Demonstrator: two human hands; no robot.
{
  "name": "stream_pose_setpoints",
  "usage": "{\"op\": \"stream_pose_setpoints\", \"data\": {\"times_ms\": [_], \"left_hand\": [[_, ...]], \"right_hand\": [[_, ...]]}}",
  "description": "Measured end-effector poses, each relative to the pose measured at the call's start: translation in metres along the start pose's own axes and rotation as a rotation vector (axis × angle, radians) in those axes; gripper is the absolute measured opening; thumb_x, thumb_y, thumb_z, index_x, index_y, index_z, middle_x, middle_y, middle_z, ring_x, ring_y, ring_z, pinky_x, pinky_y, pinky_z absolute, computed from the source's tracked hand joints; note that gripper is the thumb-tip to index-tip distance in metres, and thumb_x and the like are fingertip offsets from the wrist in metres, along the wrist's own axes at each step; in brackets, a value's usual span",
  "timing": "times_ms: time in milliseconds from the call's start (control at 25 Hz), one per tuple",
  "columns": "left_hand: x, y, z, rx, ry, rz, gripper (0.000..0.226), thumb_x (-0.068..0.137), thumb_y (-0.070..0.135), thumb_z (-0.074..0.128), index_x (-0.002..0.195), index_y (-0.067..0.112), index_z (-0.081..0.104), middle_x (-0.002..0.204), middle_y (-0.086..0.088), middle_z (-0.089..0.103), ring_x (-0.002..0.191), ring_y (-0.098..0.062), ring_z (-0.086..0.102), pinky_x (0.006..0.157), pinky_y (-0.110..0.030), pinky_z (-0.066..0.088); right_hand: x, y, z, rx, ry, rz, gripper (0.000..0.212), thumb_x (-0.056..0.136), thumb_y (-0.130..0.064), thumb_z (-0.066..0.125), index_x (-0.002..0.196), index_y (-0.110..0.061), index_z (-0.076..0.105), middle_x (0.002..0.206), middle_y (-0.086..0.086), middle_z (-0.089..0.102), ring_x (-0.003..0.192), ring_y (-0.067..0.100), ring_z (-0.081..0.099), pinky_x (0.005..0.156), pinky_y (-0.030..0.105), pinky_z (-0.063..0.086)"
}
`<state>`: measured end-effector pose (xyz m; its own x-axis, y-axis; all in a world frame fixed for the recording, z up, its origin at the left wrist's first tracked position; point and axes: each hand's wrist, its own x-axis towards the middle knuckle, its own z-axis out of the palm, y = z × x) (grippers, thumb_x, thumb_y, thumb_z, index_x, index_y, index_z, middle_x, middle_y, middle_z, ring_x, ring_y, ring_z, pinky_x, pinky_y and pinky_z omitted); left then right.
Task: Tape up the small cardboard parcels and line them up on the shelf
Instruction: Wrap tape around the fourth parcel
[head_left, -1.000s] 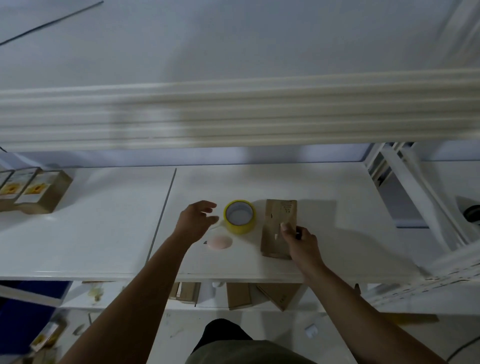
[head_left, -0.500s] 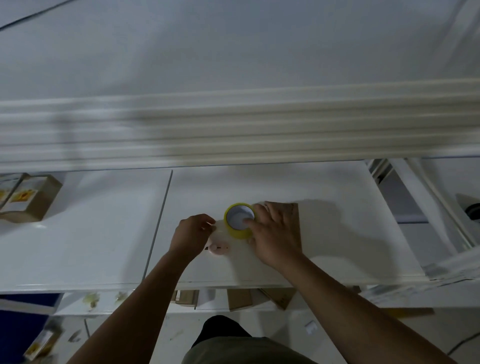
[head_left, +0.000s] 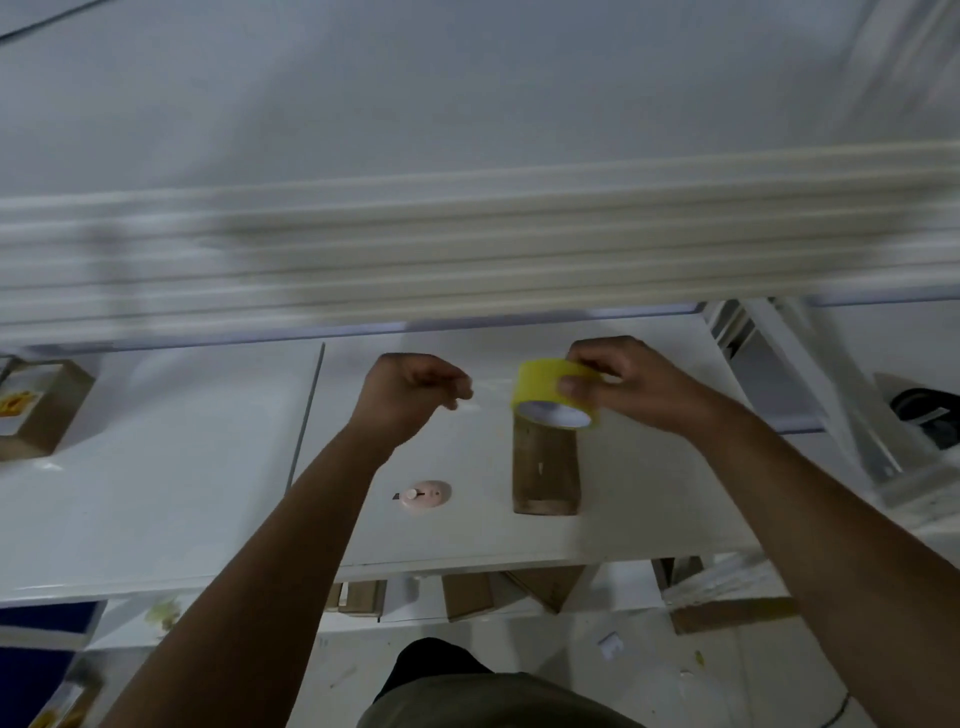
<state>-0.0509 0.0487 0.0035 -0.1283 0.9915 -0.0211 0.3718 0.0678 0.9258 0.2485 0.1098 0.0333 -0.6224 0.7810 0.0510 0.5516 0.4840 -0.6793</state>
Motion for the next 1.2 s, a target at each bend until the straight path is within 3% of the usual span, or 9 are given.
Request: {"op": "stream_pose_setpoints", "data": {"times_ms": [160, 360, 440, 600, 720, 840, 1000, 1120, 1200], "left_hand": [[0.013, 0.01, 0.038, 0.042, -0.112, -0.11, 0.027, 0.086, -0.006, 0.075, 0.083, 0.02, 0.083, 0.08, 0.003, 0.083, 0.075, -0.009, 0.079, 0.07, -0.013, 0.06], [0.019, -0.005, 0.069, 0.199, -0.135, -0.229, 0.015, 0.086, 0.002, 0.081, 0.084, 0.017, 0.083, 0.081, 0.004, 0.082, 0.078, -0.01, 0.078, 0.075, -0.021, 0.058], [0.019, -0.012, 0.072, 0.227, -0.137, -0.268, 0.014, 0.087, 0.004, 0.082, 0.084, 0.017, 0.082, 0.082, 0.003, 0.081, 0.08, -0.011, 0.078, 0.075, -0.022, 0.057], [0.023, -0.02, 0.077, 0.27, -0.125, -0.305, 0.01, 0.088, 0.002, 0.081, 0.091, 0.011, 0.084, 0.091, -0.004, 0.082, 0.086, -0.015, 0.078, 0.078, -0.024, 0.058], [0.026, -0.024, 0.081, 0.317, -0.162, -0.303, 0.009, 0.089, 0.003, 0.079, 0.093, 0.009, 0.084, 0.093, -0.006, 0.082, 0.089, -0.018, 0.078, 0.08, -0.027, 0.06], [0.027, -0.033, 0.09, 0.342, -0.179, -0.34, 0.01, 0.092, 0.004, 0.077, 0.099, 0.008, 0.083, 0.098, -0.011, 0.082, 0.093, -0.022, 0.078, 0.088, -0.034, 0.062], [0.028, -0.039, 0.105, 0.248, -0.215, -0.488, 0.015, 0.101, 0.015, 0.068, 0.114, 0.008, 0.069, 0.112, -0.018, 0.073, 0.097, -0.029, 0.072, 0.057, -0.026, 0.048], [0.023, -0.041, 0.113, 0.437, -0.186, -0.466, 0.024, 0.098, 0.022, 0.069, 0.116, 0.011, 0.059, 0.112, -0.012, 0.063, 0.099, -0.026, 0.065, 0.073, -0.034, 0.052], [0.02, -0.043, 0.121, 0.568, -0.07, -0.387, 0.004, 0.099, 0.02, 0.064, 0.099, 0.016, 0.064, 0.101, -0.006, 0.07, 0.079, -0.015, 0.062, 0.074, -0.038, 0.056]], "right_hand": [[-0.022, 0.053, -0.012, -0.173, 0.138, 0.324, 0.073, 0.088, -0.069, 0.066, 0.06, -0.007, 0.04, 0.055, 0.006, 0.036, 0.052, 0.014, 0.046, 0.06, 0.033, 0.034], [-0.026, 0.087, 0.024, -0.149, -0.004, 0.544, 0.078, 0.068, -0.094, 0.056, 0.048, -0.025, 0.026, 0.04, -0.007, 0.02, 0.041, 0.016, 0.036, 0.055, 0.031, 0.035], [-0.021, 0.092, 0.032, -0.106, -0.049, 0.604, 0.078, 0.064, -0.096, 0.057, 0.046, -0.024, 0.032, 0.038, -0.009, 0.024, 0.042, 0.016, 0.04, 0.054, 0.029, 0.035], [-0.012, 0.101, 0.043, -0.087, -0.115, 0.676, 0.078, 0.069, -0.089, 0.065, 0.052, -0.014, 0.058, 0.049, -0.002, 0.056, 0.058, 0.019, 0.063, 0.057, 0.028, 0.044], [-0.008, 0.103, 0.045, -0.093, -0.161, 0.723, 0.076, 0.064, -0.089, 0.067, 0.058, -0.014, 0.067, 0.04, -0.008, 0.061, 0.062, 0.018, 0.068, 0.058, 0.029, 0.046], [-0.004, 0.101, 0.047, -0.139, -0.184, 0.715, 0.085, 0.047, -0.098, 0.057, 0.059, -0.015, 0.066, 0.046, -0.004, 0.064, 0.064, 0.021, 0.069, 0.065, 0.035, 0.054], [-0.001, 0.101, 0.054, -0.2, -0.2, 0.721, 0.092, 0.038, -0.105, 0.049, 0.063, -0.017, 0.058, 0.059, 0.001, 0.062, 0.065, 0.021, 0.066, 0.065, 0.036, 0.053], [-0.002, 0.099, 0.055, -0.203, -0.186, 0.734, 0.086, 0.043, -0.103, 0.052, 0.06, -0.019, 0.054, 0.054, -0.001, 0.055, 0.059, 0.019, 0.063, 0.057, 0.032, 0.046], [-0.004, 0.096, 0.055, -0.191, -0.186, 0.728, 0.08, 0.053, -0.099, 0.059, 0.06, -0.02, 0.051, 0.054, -0.001, 0.052, 0.058, 0.019, 0.06, 0.056, 0.031, 0.044]]}}
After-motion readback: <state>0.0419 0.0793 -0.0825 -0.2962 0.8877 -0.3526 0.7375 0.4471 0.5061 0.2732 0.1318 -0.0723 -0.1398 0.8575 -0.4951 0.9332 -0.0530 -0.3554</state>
